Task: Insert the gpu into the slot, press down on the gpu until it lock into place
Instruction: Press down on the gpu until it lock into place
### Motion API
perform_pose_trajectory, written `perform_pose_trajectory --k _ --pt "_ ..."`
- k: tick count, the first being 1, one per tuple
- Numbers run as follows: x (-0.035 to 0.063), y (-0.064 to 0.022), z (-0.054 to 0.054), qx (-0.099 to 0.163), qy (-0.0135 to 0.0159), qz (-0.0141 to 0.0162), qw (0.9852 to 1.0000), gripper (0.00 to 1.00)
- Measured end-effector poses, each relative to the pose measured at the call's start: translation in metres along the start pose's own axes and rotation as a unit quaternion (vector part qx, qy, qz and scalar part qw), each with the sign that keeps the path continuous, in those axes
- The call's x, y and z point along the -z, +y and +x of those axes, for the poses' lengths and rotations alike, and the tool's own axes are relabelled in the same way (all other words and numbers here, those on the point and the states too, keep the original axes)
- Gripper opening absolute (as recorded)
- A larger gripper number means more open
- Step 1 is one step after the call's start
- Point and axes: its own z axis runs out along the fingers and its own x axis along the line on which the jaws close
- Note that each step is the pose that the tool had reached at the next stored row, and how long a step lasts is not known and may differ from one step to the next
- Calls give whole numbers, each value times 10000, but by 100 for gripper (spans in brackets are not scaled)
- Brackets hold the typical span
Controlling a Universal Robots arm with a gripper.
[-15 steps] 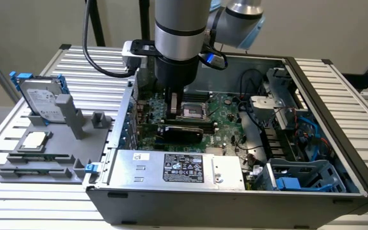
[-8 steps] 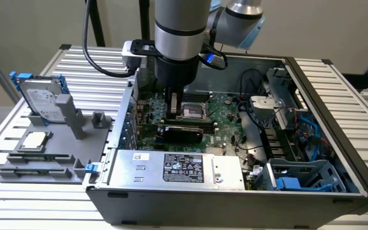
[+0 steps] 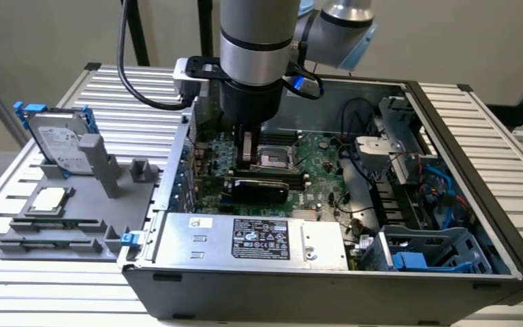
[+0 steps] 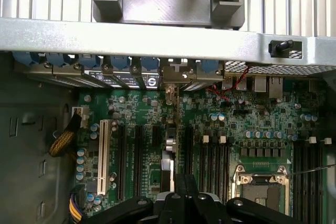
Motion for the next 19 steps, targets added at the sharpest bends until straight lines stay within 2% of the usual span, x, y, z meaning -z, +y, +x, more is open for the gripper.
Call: perform_pose_trajectory --k 11,19 --pt "1 18 11 0 0 0 10000 11" --pt "-3 181 35 31 1 -5 10000 11"
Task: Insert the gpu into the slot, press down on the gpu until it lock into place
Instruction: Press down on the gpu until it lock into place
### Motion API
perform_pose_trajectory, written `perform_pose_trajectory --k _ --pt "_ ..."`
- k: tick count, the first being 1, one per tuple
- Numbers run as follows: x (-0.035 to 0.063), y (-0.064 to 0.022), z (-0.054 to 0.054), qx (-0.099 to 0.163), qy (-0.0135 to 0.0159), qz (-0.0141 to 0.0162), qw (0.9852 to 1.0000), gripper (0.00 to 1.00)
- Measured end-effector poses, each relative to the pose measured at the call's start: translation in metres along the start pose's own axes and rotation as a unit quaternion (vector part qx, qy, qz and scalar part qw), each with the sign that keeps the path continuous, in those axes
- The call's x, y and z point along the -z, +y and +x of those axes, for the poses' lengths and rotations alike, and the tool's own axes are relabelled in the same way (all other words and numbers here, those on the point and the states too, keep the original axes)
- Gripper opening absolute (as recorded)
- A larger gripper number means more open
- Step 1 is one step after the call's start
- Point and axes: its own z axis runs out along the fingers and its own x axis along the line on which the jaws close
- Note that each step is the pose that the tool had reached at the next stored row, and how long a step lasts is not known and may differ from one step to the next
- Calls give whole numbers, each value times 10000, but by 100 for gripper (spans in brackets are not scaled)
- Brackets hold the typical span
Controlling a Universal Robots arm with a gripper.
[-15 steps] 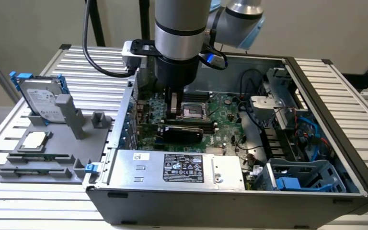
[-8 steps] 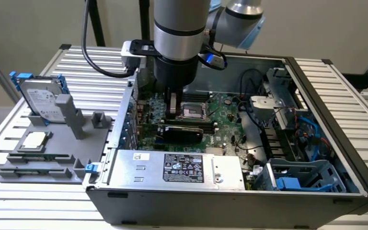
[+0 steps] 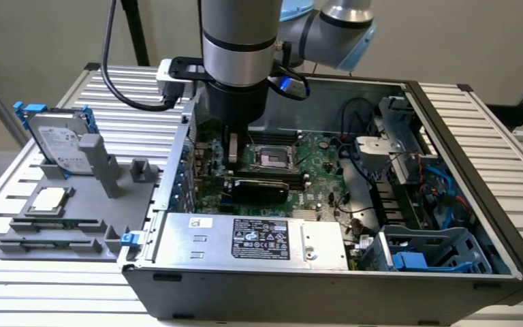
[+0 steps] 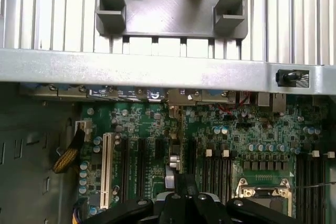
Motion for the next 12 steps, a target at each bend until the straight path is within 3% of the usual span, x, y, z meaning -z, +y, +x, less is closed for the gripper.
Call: perform_pose_trajectory --k 5,12 --pt "-1 42 0 71 2 -47 10000 11" --pt "-2 82 0 175 5 -176 9997 11"
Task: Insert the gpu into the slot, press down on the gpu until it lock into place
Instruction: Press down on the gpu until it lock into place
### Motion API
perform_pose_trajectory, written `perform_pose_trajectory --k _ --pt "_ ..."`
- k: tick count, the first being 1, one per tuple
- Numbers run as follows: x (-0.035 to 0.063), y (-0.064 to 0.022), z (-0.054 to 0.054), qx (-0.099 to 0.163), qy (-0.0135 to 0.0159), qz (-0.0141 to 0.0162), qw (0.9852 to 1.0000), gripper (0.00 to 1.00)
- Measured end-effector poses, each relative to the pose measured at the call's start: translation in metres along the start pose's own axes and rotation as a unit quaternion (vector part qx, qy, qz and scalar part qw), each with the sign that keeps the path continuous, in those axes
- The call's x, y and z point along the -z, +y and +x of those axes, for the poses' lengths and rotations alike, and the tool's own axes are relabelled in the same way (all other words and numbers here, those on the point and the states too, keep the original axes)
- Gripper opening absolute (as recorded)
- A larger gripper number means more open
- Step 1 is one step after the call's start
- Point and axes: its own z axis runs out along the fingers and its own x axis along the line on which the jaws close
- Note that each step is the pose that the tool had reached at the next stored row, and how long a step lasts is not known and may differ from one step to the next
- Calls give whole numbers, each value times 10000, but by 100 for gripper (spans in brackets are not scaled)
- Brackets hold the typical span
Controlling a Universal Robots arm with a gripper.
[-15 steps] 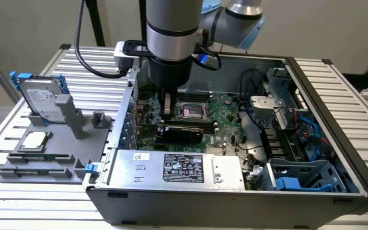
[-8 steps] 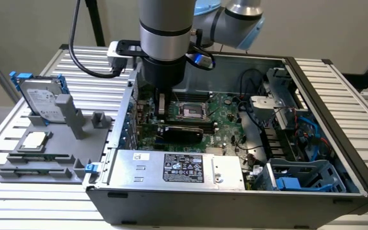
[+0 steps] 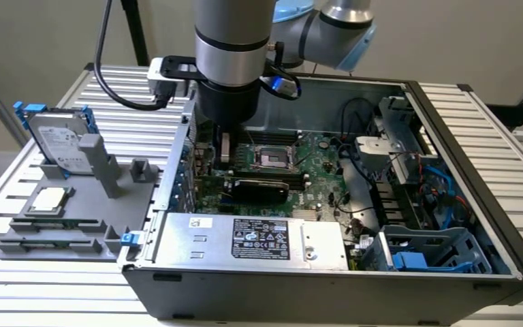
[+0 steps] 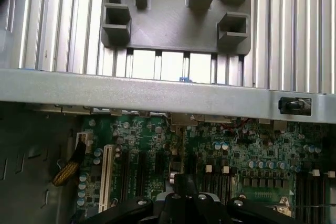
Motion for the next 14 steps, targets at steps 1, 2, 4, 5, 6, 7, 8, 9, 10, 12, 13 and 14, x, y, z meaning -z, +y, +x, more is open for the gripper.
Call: perform_pose_trajectory --k 1,2,4,5,6,7,8,9,10,12,13,14 --pt "-1 7 0 14 0 -16 10000 11" --pt "-1 13 -1 30 0 -31 10000 11" --pt "-2 19 -1 56 1 -61 10000 11" --pt "-1 20 -1 59 1 -68 10000 11" --pt "-2 20 -1 59 1 -68 10000 11" --pt "-2 20 -1 59 1 -68 10000 11" --pt "-2 20 -1 59 1 -69 10000 11" --pt "-2 20 -1 59 1 -68 10000 11" --pt "-2 20 -1 59 0 -68 10000 11" --pt "-2 20 -1 59 1 -69 10000 11" --pt "-2 20 -1 59 0 -68 10000 11" --pt "-2 20 -1 59 1 -68 10000 11"
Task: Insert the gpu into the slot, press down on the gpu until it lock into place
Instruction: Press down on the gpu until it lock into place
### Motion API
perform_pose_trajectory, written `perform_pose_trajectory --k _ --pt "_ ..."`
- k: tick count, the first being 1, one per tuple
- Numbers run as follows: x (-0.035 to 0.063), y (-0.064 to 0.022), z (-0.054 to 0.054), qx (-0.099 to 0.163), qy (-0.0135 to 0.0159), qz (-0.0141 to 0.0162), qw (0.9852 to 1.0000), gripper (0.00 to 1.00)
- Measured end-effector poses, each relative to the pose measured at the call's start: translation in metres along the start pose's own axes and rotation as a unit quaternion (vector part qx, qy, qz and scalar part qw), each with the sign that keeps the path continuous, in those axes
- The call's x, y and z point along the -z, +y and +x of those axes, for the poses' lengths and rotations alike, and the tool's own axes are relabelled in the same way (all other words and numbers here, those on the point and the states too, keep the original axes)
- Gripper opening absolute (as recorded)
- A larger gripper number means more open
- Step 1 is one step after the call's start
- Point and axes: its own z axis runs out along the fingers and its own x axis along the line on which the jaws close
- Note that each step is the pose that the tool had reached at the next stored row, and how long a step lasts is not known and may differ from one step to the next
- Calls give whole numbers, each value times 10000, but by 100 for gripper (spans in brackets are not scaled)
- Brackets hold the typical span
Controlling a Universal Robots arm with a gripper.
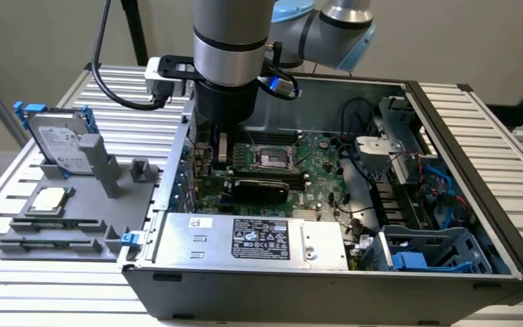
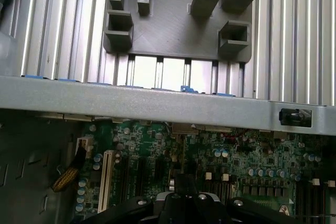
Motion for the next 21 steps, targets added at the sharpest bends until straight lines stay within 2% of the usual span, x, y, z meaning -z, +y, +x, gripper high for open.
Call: perform_pose_trajectory --k 4,6,12,14,19,21 --pt "0 0 0 0 0 -4 10000 11" --pt "-3 6 0 -2 -2 -24 10000 11" --pt "-16 73 -4 -2 -4 -135 9999 11" --pt "-15 79 -4 -2 8 -176 9998 11" --pt "-17 81 -4 -9 63 -240 9997 11" --pt "-16 82 -4 -12 71 -284 9996 11"
